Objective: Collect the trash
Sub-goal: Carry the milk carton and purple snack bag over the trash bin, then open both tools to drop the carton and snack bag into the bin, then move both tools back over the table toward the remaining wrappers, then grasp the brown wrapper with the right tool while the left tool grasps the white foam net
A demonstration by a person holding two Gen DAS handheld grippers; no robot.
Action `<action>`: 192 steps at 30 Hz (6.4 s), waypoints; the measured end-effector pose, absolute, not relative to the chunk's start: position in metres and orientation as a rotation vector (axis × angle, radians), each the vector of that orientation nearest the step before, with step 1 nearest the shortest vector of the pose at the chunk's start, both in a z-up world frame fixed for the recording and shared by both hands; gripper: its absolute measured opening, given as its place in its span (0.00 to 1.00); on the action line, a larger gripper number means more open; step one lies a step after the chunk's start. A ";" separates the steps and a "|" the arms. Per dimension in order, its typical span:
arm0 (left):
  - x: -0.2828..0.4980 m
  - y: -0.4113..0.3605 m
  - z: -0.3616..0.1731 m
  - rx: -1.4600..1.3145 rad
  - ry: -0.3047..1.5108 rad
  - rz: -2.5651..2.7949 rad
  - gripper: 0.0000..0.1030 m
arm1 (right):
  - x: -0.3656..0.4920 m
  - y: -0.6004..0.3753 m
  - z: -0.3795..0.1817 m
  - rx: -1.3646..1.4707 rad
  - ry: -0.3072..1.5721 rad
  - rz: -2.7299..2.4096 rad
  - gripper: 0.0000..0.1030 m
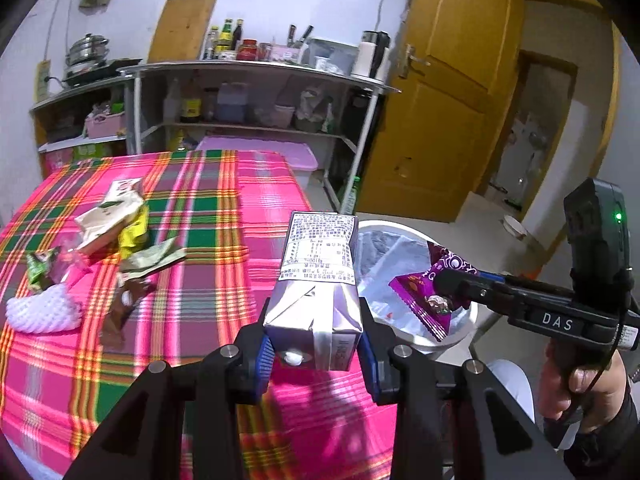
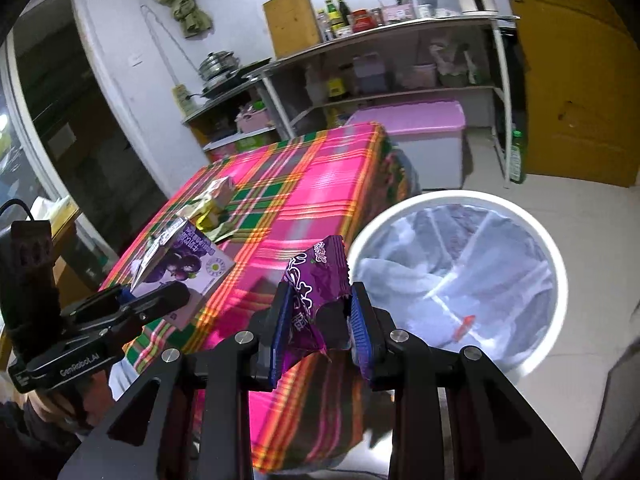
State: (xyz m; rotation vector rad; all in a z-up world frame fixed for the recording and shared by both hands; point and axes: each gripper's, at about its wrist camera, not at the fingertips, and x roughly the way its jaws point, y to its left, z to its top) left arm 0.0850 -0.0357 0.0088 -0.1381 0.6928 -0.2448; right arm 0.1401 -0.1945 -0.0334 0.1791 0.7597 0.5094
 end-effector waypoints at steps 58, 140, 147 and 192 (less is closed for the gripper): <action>0.167 -0.140 -0.028 -0.069 0.851 -0.453 0.36 | 0.159 -0.280 -0.056 0.239 0.770 0.263 0.53; 0.061 0.227 -0.014 -0.275 0.624 0.220 0.41 | 0.176 0.077 -0.079 0.005 0.977 0.711 0.52; 0.077 0.240 -0.020 -0.287 0.639 0.202 0.41 | 0.185 0.090 -0.088 0.005 0.996 0.661 0.52; 0.084 0.101 -0.037 -0.005 0.779 -0.097 0.00 | 0.160 -0.063 -0.073 0.127 0.915 0.530 0.18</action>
